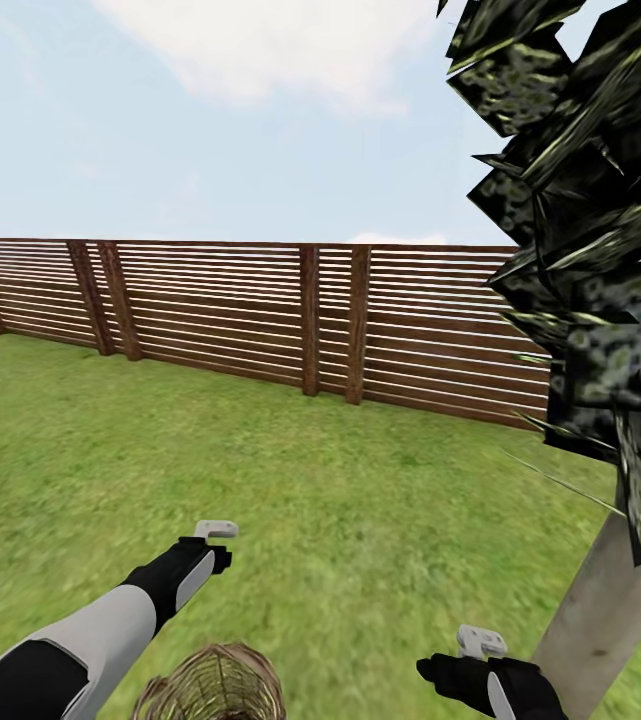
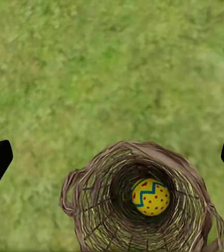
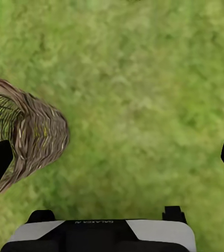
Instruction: Take the three Easter eggs out of the wicker basket on the lawn in the garden, then place them on the lawn next to a single tree (choose any tree) so that all three eggs are next to the same tree and none are left in the basket.
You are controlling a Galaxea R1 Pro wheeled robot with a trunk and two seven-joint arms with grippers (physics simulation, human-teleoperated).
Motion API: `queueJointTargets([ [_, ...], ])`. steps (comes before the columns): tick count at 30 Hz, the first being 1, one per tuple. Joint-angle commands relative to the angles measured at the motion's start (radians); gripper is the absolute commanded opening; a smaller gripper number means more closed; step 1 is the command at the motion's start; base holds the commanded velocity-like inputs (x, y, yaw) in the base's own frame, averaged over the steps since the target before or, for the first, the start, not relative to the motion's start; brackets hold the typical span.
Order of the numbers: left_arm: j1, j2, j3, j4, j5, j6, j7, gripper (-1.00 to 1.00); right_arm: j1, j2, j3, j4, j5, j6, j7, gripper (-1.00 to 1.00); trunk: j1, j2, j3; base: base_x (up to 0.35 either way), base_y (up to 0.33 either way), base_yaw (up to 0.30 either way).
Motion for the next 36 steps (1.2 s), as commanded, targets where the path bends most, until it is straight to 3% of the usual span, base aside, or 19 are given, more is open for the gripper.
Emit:
queueJointTargets([
  [1, 0.000, 0.001, -0.008, -0.003, 0.011, 0.005, 0.006, 1.00, 0.000, 0.001, -0.004, -0.001, -0.005, 0.005, 0.002, 1.00, 0.000, -0.001, 0.000, 0.023, 0.001, 0.000],
  [9, 0.000, 0.001, -0.008, -0.003, 0.013, 0.008, 0.004, 1.00, 0.000, 0.001, -0.004, -0.001, -0.005, 0.005, 0.002, 1.00, 0.000, -0.001, 0.000, 0.008, 0.000, 0.000],
  [20, 0.000, 0.001, -0.006, -0.003, 0.014, 0.019, -0.053, 1.00, 0.000, 0.001, -0.007, -0.002, -0.008, 0.005, 0.022, 1.00, 0.043, -0.078, -0.035, 0.000, 0.000, 0.000],
  [31, -0.001, 0.001, -0.005, -0.003, 0.013, 0.022, -0.060, 1.00, 0.000, 0.004, -0.006, -0.020, -0.006, 0.005, 0.029, 1.00, 0.085, -0.155, -0.069, 0.000, 0.000, 0.000],
  [36, 0.000, 0.001, -0.004, -0.001, 0.013, 0.024, -0.067, 1.00, 0.024, 0.009, -0.003, -0.182, -0.007, 0.012, 0.029, 1.00, 0.104, -0.190, -0.085, 0.000, 0.000, 0.000],
])
